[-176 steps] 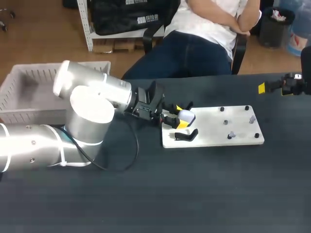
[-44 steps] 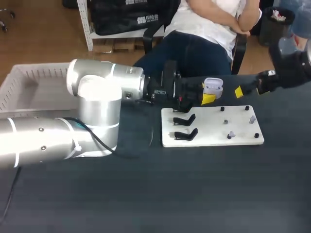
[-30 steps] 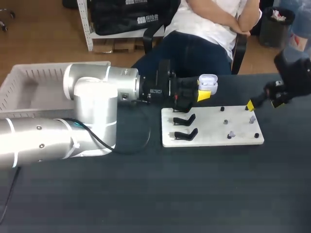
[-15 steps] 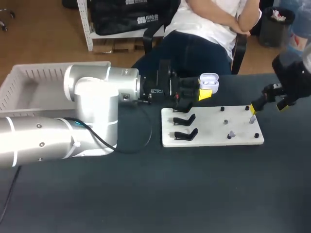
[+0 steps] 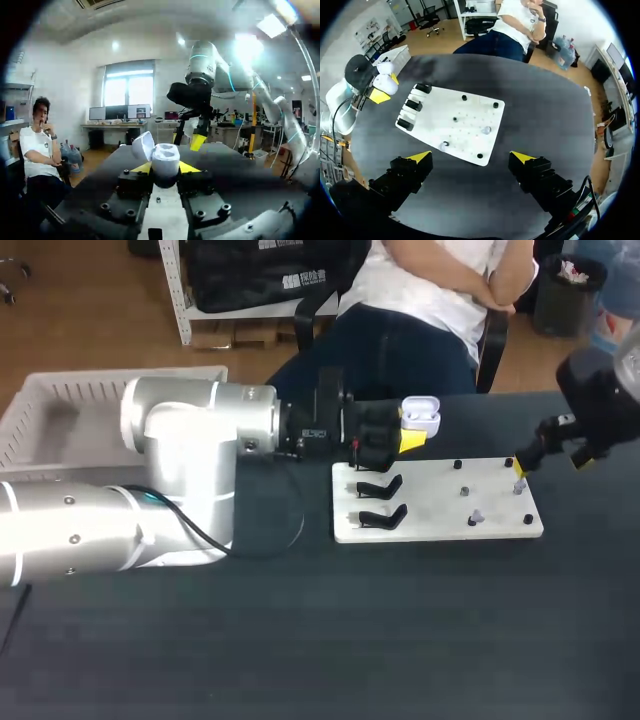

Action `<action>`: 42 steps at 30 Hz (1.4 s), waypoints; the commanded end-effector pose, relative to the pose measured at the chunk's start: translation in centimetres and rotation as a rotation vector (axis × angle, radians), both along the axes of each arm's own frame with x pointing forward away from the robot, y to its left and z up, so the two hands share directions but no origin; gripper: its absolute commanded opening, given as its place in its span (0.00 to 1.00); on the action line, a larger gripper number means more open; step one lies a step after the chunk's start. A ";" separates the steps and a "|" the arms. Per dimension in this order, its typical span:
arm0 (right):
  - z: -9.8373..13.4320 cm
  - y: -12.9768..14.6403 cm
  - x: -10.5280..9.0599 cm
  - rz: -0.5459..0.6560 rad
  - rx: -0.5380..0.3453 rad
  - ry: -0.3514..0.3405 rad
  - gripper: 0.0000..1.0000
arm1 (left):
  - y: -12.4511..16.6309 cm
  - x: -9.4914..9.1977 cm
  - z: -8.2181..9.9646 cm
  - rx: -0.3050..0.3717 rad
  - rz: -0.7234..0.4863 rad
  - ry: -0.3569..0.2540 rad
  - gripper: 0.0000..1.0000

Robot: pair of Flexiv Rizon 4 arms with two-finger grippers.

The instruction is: Pick up each earbud case from the left stands, insert the matching earbuds, close the lid, and place the case in the box.

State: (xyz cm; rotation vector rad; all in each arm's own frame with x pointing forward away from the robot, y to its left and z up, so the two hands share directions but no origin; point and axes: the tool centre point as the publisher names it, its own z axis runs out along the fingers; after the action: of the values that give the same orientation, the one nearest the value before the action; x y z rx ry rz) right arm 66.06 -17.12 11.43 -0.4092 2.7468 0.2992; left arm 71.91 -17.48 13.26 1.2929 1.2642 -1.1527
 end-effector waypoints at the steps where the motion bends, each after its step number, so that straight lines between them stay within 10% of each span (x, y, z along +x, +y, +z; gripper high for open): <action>1: -0.4 -0.1 -0.3 -0.029 -0.042 -0.010 1.00 | 0.3 -0.2 -0.4 -0.006 0.003 -0.005 0.00; 42: -5.6 -0.9 4.8 0.011 -0.321 0.162 1.00 | 0.9 0.5 -1.2 -0.005 0.002 0.001 0.00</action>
State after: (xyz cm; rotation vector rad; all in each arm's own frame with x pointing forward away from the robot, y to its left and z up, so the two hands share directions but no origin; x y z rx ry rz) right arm 69.61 -18.53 6.80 -0.4952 2.9306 -0.1062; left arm 72.36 -16.55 12.12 1.2904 1.2647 -1.1565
